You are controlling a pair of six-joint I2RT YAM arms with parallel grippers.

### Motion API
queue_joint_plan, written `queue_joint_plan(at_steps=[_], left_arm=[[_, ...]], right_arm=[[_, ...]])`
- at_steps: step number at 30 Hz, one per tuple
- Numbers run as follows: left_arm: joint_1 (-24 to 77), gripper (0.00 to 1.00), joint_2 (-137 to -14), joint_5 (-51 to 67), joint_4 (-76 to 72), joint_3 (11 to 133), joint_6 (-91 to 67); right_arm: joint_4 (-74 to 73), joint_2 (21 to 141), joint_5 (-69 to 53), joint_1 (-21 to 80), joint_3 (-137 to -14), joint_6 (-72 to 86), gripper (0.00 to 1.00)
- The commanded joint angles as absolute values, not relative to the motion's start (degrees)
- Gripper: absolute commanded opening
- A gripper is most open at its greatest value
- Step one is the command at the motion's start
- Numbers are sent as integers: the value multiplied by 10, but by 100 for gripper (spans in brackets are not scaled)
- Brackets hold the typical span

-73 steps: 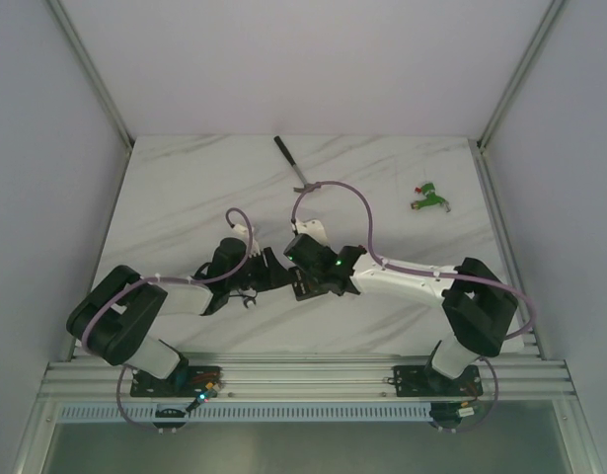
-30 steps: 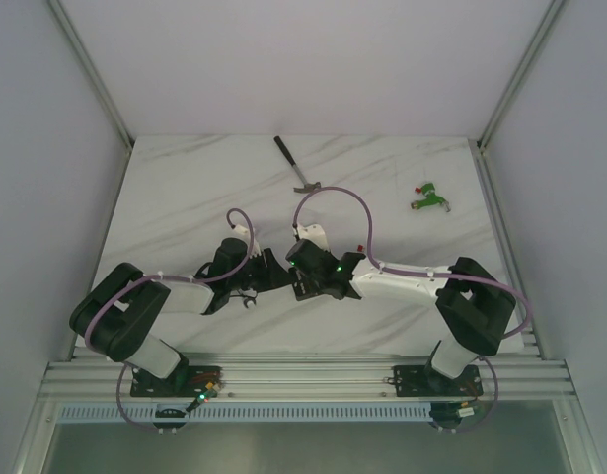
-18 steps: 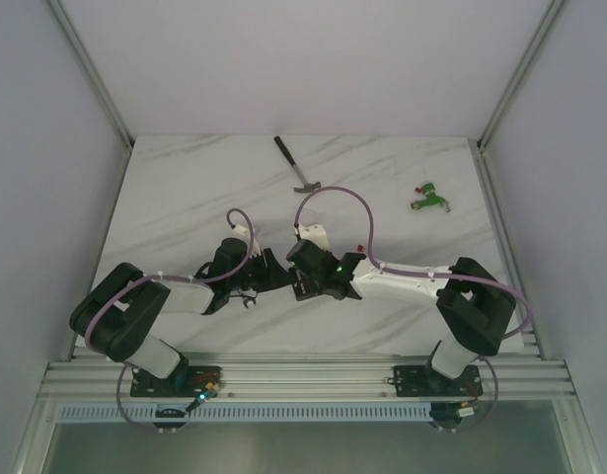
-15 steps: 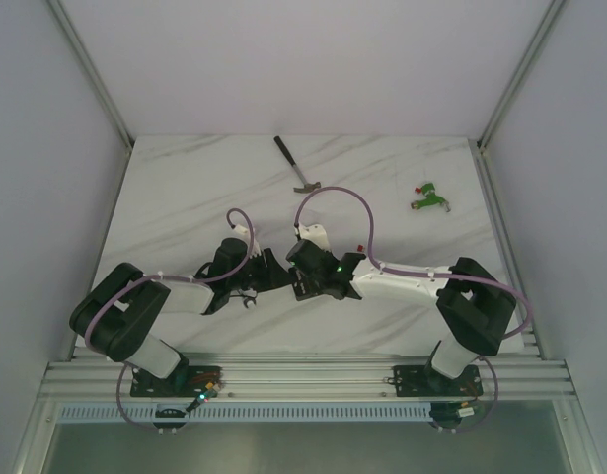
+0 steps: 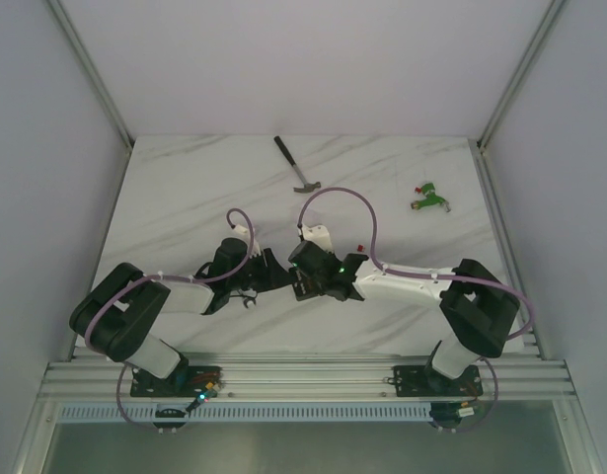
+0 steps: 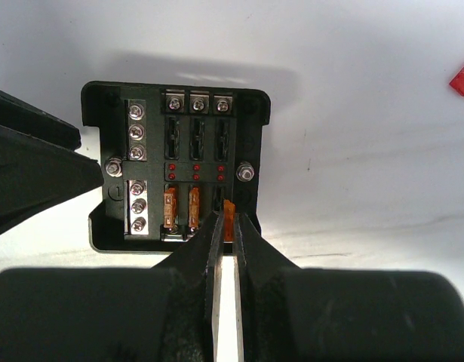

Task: Snap on the fuse box
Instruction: Install the fuse at the fuse box base.

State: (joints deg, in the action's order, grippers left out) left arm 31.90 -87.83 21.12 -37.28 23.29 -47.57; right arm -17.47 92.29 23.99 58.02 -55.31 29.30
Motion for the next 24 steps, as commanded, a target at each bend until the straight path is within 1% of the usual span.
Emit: queue_joint_plan(at_steps=[1, 9, 24], left_arm=[[321, 47, -883, 215, -381, 244, -479], [321, 47, -884, 216, -381, 245, -479], [322, 47, -886, 218, -383, 246, -480]], right_arm=[[-177, 919, 255, 582, -540, 304, 0], [-149, 920, 243, 582, -539, 301, 0], [-144, 939, 230, 582, -537, 300, 0]])
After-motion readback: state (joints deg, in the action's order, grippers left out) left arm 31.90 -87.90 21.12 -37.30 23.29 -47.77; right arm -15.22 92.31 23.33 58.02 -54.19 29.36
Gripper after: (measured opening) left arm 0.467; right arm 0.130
